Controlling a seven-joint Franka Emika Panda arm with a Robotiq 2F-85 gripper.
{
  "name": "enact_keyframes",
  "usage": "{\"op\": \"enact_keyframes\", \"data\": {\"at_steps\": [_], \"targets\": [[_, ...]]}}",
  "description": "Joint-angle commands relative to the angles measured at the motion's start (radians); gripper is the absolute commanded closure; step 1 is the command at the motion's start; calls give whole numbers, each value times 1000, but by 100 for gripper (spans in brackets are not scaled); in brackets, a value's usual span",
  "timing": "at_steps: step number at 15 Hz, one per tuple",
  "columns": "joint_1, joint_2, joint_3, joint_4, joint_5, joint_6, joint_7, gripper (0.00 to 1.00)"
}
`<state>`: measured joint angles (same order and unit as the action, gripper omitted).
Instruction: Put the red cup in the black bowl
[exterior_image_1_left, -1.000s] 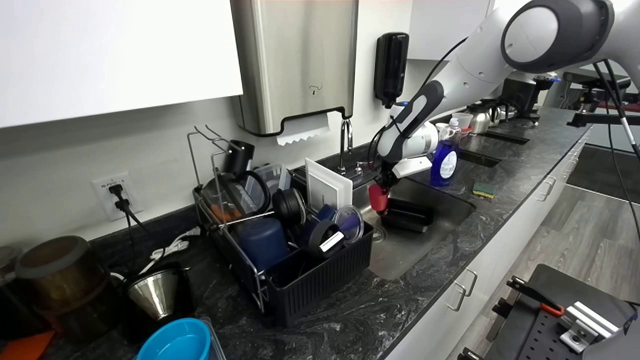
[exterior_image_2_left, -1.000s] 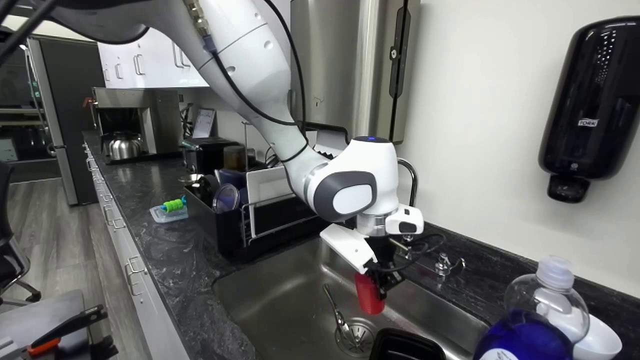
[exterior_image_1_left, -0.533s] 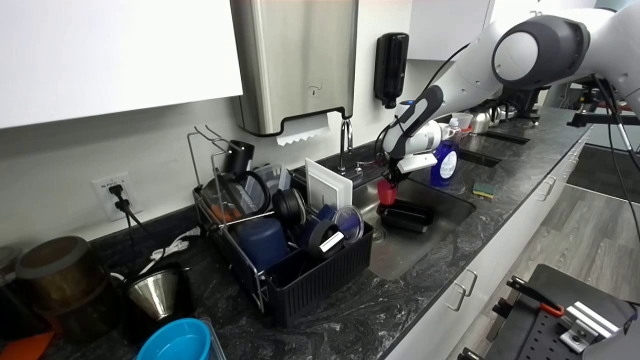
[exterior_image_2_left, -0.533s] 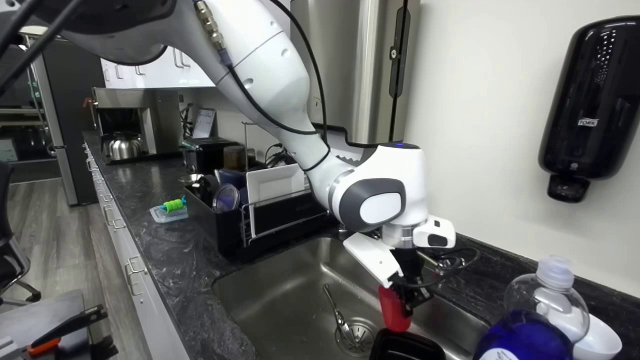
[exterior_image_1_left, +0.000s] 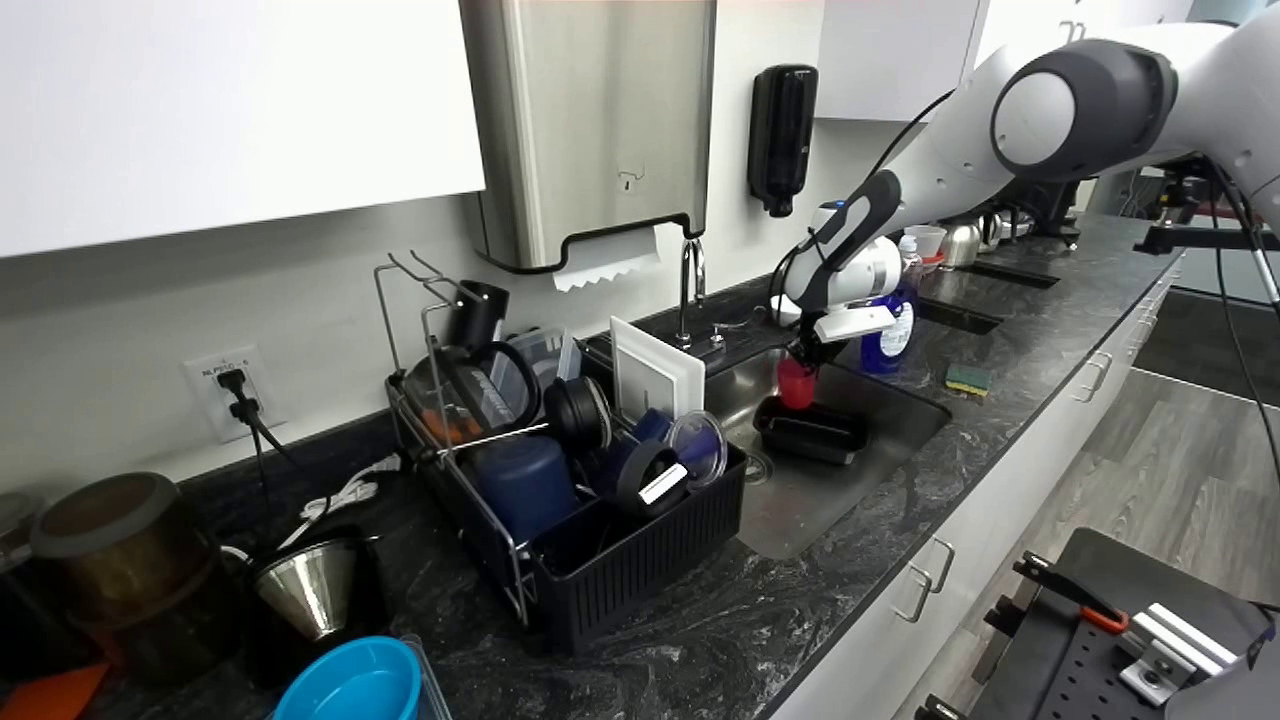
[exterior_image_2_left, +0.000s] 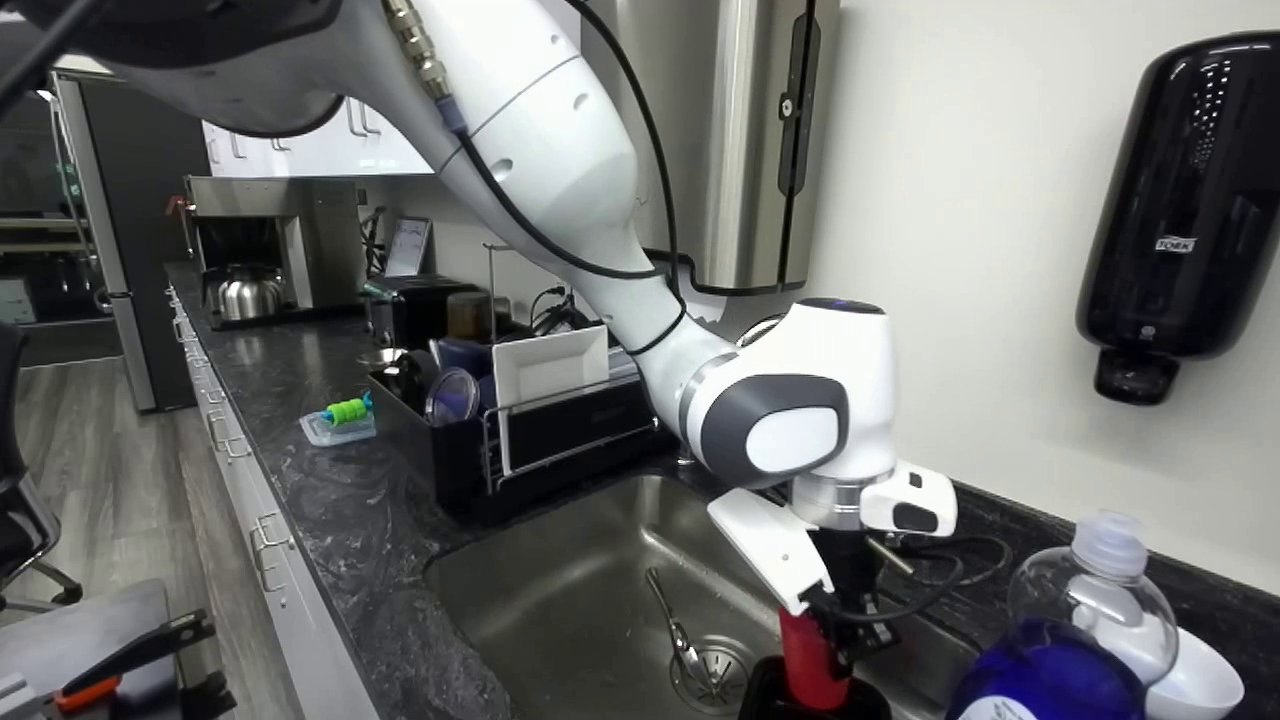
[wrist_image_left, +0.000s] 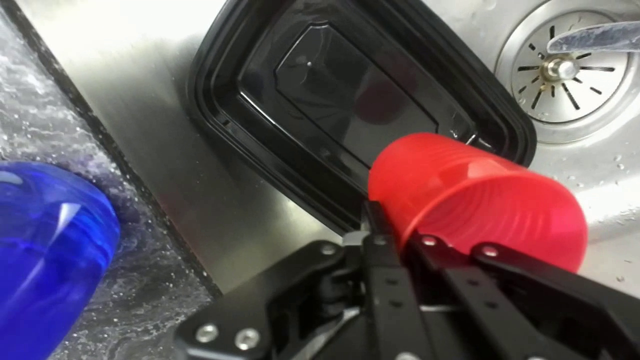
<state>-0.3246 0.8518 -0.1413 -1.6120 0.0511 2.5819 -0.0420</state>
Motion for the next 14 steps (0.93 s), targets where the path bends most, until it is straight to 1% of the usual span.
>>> {"op": "enact_keyframes", "data": {"at_steps": [1, 6, 14], "targets": [[-21, 19, 7, 18, 23, -25, 2, 99], [-51, 56, 23, 19, 54, 4, -14, 99], [-86, 102, 63, 14, 85, 112, -48, 99]]}}
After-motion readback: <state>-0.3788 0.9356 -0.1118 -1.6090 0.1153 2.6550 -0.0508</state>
